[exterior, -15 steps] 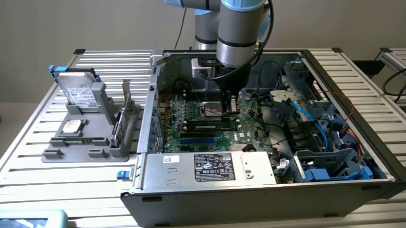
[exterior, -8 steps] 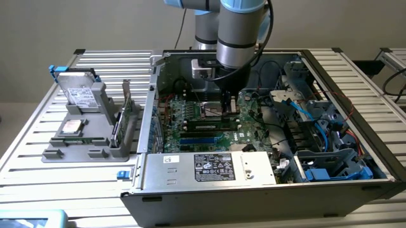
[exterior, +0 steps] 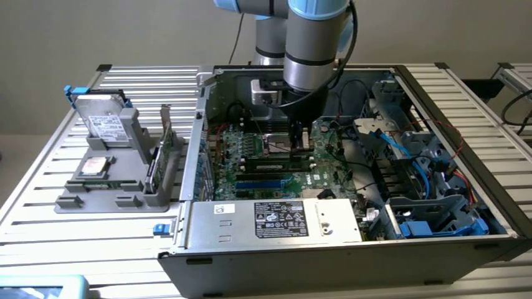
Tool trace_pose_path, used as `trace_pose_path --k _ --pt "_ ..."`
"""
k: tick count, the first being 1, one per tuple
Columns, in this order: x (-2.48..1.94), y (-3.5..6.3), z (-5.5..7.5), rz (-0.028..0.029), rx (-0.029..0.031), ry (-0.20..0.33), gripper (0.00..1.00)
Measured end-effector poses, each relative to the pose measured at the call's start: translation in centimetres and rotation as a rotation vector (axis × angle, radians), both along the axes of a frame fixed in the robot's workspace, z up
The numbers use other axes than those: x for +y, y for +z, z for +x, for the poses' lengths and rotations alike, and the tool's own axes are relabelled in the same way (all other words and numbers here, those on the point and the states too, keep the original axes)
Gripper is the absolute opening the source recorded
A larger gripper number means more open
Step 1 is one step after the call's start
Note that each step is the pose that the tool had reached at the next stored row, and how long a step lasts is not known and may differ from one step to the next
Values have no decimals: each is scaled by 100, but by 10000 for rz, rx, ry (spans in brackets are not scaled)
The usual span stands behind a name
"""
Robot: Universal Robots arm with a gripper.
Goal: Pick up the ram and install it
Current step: 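Press down the ram until it locks into place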
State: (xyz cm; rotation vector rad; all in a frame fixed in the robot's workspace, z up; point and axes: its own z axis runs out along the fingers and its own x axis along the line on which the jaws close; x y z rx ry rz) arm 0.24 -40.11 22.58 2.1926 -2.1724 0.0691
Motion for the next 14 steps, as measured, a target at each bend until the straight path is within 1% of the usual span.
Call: trace_pose_path --k 3,5,7,10,14 --pt "0 -4 0 -4 2 -5 11" --pt "2 27 -8 21 7 -21 11" --pt "-2 58 -25 30 34 -23 11" --pt "-2 67 -80 37 36 -31 11" --pt "-2 71 -181 31 38 -40 11"
